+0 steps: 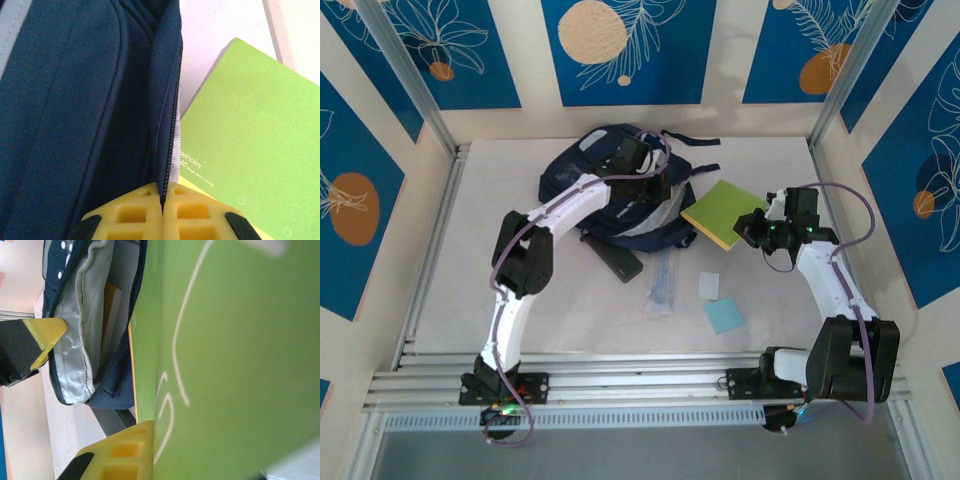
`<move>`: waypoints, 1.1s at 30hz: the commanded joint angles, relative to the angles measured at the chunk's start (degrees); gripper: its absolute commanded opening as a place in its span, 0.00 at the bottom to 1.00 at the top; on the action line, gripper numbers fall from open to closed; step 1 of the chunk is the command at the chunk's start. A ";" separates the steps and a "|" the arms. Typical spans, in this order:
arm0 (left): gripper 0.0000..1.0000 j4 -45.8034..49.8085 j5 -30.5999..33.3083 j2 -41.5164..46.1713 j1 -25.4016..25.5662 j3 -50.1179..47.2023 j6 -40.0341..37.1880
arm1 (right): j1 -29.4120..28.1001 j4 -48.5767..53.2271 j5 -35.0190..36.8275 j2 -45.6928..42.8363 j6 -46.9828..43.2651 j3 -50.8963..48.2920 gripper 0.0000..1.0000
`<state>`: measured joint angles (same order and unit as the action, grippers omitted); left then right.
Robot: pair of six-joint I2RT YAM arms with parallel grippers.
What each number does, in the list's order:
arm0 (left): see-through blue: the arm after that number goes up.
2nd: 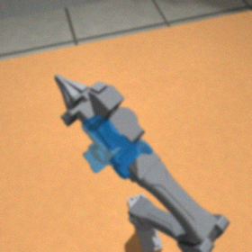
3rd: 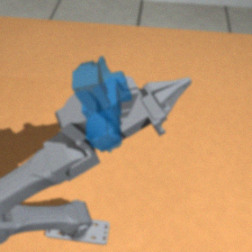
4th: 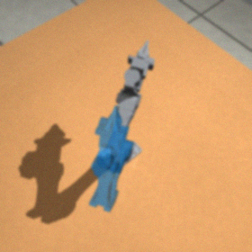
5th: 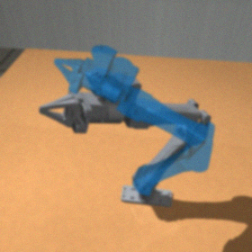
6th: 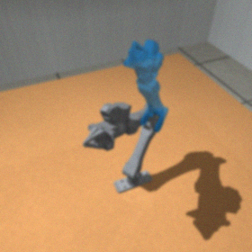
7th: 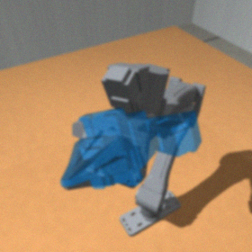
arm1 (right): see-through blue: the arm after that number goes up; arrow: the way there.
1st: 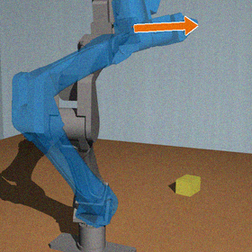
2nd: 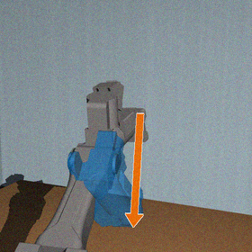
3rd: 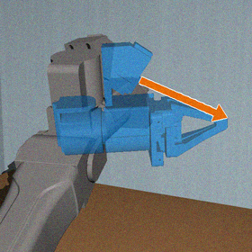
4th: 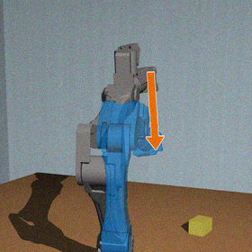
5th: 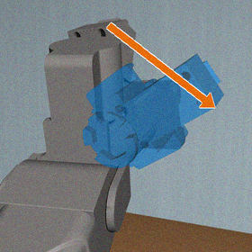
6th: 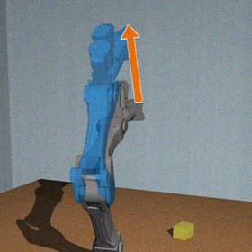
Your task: Pack the student bag
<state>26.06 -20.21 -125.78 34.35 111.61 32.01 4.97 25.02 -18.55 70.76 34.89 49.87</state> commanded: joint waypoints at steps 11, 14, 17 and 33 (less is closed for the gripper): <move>0.00 4.68 -2.81 6.72 -2.75 11.78 -5.79 | -10.11 -15.24 -8.63 3.16 11.93 1.70 0.00; 0.00 3.69 -5.30 6.20 -2.63 12.38 -4.50 | -13.76 -22.23 -7.59 8.48 15.98 2.54 0.00; 0.00 2.06 -7.10 5.89 -2.57 12.35 -3.24 | -17.19 -31.60 -6.62 16.08 19.78 4.63 0.00; 0.00 -2.97 -6.88 7.34 -2.44 5.61 0.16 | -28.02 -53.72 2.79 47.08 33.89 21.10 0.26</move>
<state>28.36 -25.06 -121.34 31.83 118.21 31.42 -23.59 -25.36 -18.11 120.09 66.98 71.35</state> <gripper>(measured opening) 0.051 0.238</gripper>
